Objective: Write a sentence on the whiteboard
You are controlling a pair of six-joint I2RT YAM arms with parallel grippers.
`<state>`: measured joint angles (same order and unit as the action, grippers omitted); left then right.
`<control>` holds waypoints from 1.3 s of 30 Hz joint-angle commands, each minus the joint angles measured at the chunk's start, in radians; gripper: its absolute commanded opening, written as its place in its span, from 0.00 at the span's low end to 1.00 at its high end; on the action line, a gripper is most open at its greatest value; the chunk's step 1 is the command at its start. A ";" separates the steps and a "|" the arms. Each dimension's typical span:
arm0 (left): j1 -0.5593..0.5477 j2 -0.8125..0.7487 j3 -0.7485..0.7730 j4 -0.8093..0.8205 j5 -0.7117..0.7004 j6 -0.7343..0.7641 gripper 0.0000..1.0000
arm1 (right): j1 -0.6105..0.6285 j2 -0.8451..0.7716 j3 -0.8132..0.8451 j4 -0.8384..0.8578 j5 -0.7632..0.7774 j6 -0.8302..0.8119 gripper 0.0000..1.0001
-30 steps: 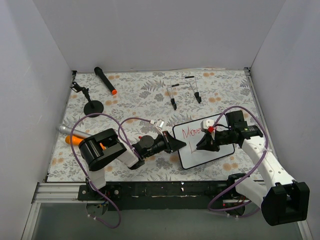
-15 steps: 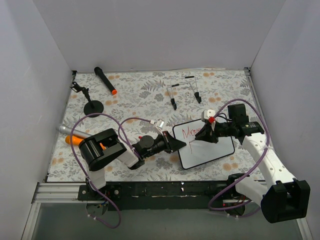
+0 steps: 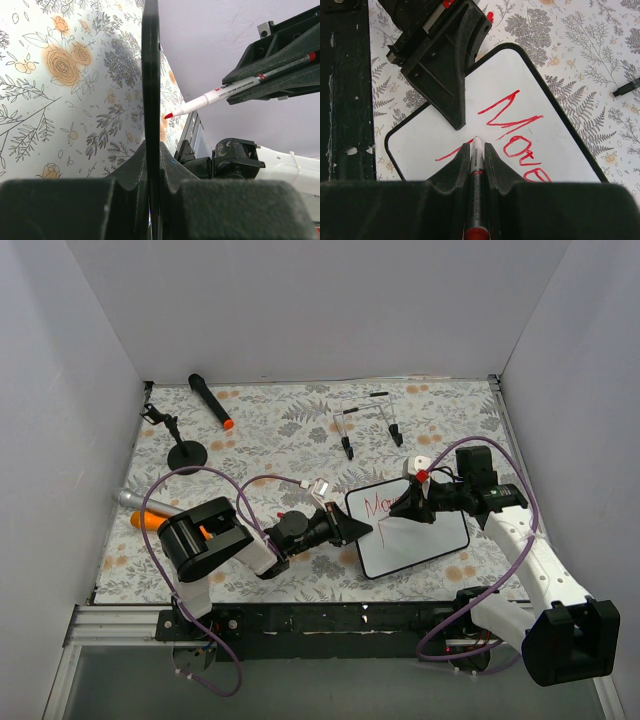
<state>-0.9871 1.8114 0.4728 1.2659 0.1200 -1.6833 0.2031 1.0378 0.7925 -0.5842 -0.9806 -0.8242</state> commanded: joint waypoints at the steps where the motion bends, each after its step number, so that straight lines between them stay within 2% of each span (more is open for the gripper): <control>1: -0.010 -0.004 0.013 0.150 0.012 0.005 0.00 | 0.002 -0.007 -0.012 0.041 0.008 0.023 0.01; 19: -0.012 -0.004 0.018 0.147 0.013 0.007 0.00 | 0.004 0.001 -0.029 0.063 0.023 0.037 0.01; 39: -0.012 -0.003 0.020 0.150 0.015 0.007 0.00 | 0.012 -0.004 -0.038 -0.011 -0.009 -0.026 0.01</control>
<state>-0.9909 1.8172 0.4728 1.2713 0.1204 -1.6875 0.2047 1.0378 0.7628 -0.5629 -0.9634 -0.8227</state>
